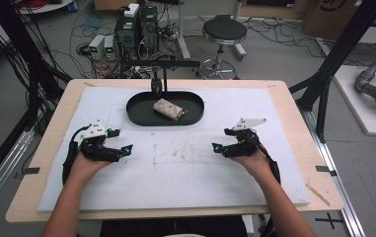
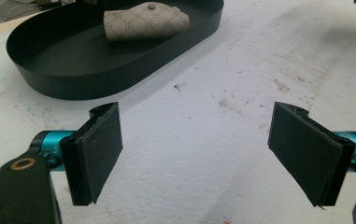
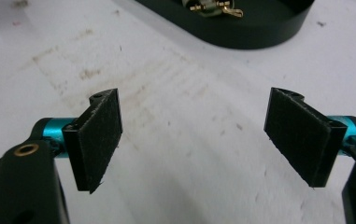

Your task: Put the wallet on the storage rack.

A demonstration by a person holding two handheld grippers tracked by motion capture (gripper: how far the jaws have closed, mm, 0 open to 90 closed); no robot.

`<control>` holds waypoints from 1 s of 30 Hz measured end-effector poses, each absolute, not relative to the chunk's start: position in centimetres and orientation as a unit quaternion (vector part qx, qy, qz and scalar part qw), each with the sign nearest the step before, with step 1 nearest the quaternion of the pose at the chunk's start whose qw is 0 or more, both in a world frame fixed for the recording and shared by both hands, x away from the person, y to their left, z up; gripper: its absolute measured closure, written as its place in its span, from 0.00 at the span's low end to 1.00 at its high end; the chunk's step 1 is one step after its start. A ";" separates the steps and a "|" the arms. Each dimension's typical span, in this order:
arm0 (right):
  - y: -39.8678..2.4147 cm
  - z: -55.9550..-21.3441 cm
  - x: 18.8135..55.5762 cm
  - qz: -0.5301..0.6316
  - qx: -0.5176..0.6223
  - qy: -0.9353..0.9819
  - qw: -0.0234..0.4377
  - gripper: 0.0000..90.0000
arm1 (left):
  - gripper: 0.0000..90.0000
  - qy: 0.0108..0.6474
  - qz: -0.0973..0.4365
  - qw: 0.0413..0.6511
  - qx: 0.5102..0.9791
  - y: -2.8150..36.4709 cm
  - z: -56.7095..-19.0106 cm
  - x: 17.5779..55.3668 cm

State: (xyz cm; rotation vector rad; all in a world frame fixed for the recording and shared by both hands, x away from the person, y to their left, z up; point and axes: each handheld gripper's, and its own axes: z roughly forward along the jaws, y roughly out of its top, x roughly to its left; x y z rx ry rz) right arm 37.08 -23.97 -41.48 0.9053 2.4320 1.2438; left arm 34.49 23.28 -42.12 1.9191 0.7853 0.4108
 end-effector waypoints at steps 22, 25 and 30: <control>-27.9 -43.4 35.2 0.446 0.372 0.796 0.170 0.22 | 0.20 0.319 0.161 0.497 0.791 21.2 -42.9 34.2; -28.1 -43.3 35.2 0.444 0.372 0.796 0.176 0.22 | 0.20 0.317 0.160 0.499 0.790 20.8 -43.0 34.1; -28.1 -43.4 35.2 0.439 0.371 0.798 0.179 0.22 | 0.20 0.312 0.156 0.502 0.791 20.8 -43.1 34.2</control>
